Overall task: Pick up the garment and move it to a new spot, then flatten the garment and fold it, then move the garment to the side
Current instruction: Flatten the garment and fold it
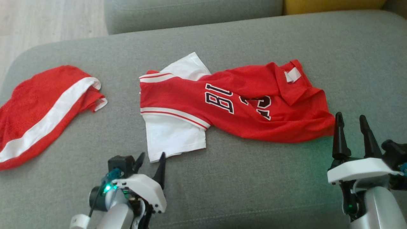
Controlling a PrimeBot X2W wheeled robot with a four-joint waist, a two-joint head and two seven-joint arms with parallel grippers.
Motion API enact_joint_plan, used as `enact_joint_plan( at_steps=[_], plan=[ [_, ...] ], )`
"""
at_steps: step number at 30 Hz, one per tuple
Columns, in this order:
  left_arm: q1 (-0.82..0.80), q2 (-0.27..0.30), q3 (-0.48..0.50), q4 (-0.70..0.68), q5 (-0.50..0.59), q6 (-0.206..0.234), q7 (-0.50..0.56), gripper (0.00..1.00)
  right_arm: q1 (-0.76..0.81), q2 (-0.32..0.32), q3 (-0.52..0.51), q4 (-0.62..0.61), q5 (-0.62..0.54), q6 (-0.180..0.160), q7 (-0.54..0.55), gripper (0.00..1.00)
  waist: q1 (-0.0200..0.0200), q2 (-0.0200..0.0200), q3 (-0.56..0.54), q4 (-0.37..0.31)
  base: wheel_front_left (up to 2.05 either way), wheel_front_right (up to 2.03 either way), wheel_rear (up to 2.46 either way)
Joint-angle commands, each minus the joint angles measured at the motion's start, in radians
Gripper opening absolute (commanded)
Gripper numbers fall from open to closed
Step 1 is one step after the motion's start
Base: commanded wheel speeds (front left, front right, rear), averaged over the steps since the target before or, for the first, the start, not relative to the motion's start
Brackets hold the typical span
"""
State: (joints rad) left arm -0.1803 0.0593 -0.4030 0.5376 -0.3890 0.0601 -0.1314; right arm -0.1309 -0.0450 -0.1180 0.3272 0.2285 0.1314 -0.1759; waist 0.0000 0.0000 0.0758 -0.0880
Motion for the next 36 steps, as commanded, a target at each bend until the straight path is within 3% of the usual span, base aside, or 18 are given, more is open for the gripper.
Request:
enact_joint_plan(
  at_steps=[1,8,16,17,18,19,27,36],
  plan=[
    [-0.068,0.009,0.041,-0.002,0.0,0.017,0.002,1.0,-0.036,-0.005,0.025,-0.039,-0.001,-0.001,0.0,1.0,0.0,0.0,0.012,-0.011,0.0,0.0,0.0],
    [-0.123,0.021,0.032,0.123,0.019,0.043,0.025,1.0,-0.044,-0.005,0.025,-0.043,-0.002,-0.001,-0.003,1.0,0.0,0.0,0.036,-0.045,0.0,0.0,0.0],
    [-0.141,0.021,0.018,0.214,0.01,0.022,0.027,1.0,-0.049,-0.005,0.018,-0.044,-0.001,-0.001,-0.006,1.0,0.0,0.0,0.045,-0.061,0.0,0.0,0.0],
    [-0.143,0.02,0.014,0.223,0.007,0.015,0.03,0.95,-0.049,-0.005,0.014,-0.043,-0.002,-0.001,-0.005,1.0,0.0,0.0,0.045,-0.061,0.0,0.0,0.0],
    [-0.145,0.018,0.01,0.229,0.004,0.006,0.032,0.71,-0.049,-0.005,0.009,-0.039,-0.004,-0.001,-0.003,1.0,0.0,0.0,0.045,-0.061,0.0,0.0,0.0],
    [-0.148,0.017,0.005,0.233,0.002,-0.001,0.032,0.0,-0.048,-0.005,0.005,-0.034,-0.007,-0.001,0.0,1.0,0.0,0.0,0.044,-0.06,0.0,0.0,0.0],
    [-0.159,0.008,0.012,0.211,-0.021,-0.006,-0.054,0.0,-0.053,-0.005,-0.015,0.063,-0.031,-0.001,0.044,1.0,0.0,0.0,0.031,-0.033,0.0,0.0,0.0],
    [-0.146,0.007,0.004,0.151,-0.022,-0.005,-0.091,0.0,-0.141,-0.005,-0.046,0.287,0.024,-0.001,0.051,1.0,0.0,0.0,0.028,-0.004,0.0,0.0,0.0]
  ],
)
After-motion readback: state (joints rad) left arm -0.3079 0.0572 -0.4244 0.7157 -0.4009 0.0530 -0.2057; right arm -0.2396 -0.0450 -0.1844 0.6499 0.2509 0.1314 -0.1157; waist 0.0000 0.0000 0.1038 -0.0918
